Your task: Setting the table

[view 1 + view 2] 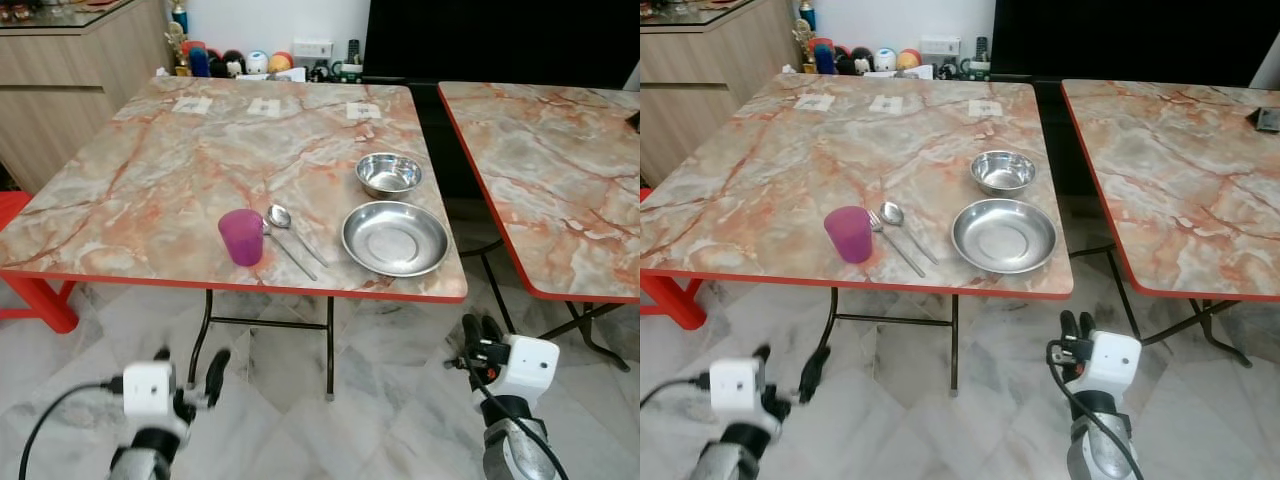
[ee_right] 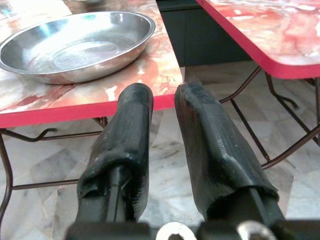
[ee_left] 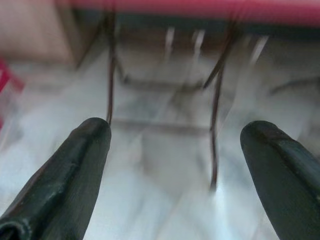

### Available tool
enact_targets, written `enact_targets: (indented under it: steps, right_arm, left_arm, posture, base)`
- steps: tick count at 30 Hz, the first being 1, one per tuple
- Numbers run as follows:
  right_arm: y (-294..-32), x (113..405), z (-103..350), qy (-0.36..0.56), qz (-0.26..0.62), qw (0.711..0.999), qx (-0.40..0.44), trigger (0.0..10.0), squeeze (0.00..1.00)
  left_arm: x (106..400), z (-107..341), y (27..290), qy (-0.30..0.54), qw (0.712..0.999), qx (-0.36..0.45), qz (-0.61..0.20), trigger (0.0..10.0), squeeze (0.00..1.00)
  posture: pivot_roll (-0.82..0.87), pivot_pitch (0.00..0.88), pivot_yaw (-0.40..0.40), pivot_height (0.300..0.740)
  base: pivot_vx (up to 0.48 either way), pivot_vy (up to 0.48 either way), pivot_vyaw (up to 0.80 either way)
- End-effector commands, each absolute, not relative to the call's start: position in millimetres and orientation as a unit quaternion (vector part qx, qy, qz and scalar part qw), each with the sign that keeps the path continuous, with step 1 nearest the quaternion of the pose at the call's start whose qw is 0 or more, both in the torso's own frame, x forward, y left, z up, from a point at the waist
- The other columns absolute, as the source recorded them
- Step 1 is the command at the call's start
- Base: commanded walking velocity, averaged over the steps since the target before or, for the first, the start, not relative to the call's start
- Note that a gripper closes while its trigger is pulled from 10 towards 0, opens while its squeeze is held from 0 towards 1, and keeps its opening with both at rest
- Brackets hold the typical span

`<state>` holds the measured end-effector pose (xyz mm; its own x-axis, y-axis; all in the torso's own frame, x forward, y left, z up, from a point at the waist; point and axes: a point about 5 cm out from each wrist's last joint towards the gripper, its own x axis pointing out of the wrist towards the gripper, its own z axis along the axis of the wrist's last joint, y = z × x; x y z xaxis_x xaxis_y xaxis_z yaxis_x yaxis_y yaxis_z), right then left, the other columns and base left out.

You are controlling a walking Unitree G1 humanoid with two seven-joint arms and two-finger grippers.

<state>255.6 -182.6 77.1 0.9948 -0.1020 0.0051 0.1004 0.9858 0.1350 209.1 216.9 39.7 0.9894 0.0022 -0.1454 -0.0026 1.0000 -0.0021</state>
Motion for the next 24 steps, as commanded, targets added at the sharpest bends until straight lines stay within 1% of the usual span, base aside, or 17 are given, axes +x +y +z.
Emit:
enact_targets:
  steps: [1, 2, 3, 7, 8, 10, 13, 24]
  right_arm:
    - [-183, 255, 83, -0.022, -0.052, 0.997, 0.061, 10.0, 0.00]
    - [-183, 255, 83, -0.023, -0.052, 0.996, 0.061, 10.0, 0.00]
    - [-184, 255, 84, -0.025, -0.055, 0.996, 0.062, 10.0, 0.00]
    - [-185, 256, 85, -0.028, -0.057, 0.996, 0.062, 10.0, 0.00]
    - [-185, 257, 86, -0.030, -0.059, 0.996, 0.062, 10.0, 0.00]
    - [-185, 258, 88, -0.034, -0.060, 0.996, 0.062, 10.0, 0.00]
    - [-187, 258, 89, -0.037, -0.063, 0.995, 0.062, 10.0, 0.00]
    - [-184, 262, 94, -0.046, -0.060, 0.995, 0.066, 10.0, 0.00]
  left_arm:
    - [196, 22, 229, 0.113, 0.993, 0.012, 0.017, 10.0, 0.00]
    - [192, 14, 233, 0.130, 0.991, 0.013, 0.022, 10.0, 0.00]
    - [184, -2, 241, 0.171, 0.985, 0.012, 0.034, 10.0, 0.00]
    - [173, -24, 249, 0.229, 0.972, 0.012, 0.048, 10.0, 0.00]
    - [167, -35, 251, 0.261, 0.964, 0.018, 0.051, 10.0, 0.00]
    - [160, -44, 252, 0.285, 0.957, 0.022, 0.050, 10.0, 0.00]
    - [158, -51, 250, 0.298, 0.953, 0.018, 0.051, 10.0, 0.00]
    - [164, -57, 243, 0.296, 0.954, 0.009, 0.043, 10.0, 0.00]
  posture:
    - [0.05, 0.119, -0.022, 0.740]
    - [0.05, 0.119, -0.022, 0.740]
    - [0.05, 0.119, -0.025, 0.740]
    - [0.05, 0.118, -0.026, 0.740]
    - [0.04, 0.115, -0.024, 0.740]
    - [0.04, 0.113, -0.025, 0.740]
    - [0.04, 0.111, -0.026, 0.740]
    - [0.03, 0.095, -0.026, 0.740]
  base:
    - [0.000, 0.000, 0.00]
    - [0.000, 0.000, 0.00]
    - [0.000, 0.000, 0.00]
    - [0.000, 0.000, 0.00]
    - [0.000, 0.000, 0.00]
    - [0.129, 0.000, 0.00]
    - [0.320, 0.000, 0.00]
    - [0.369, 0.000, 0.00]
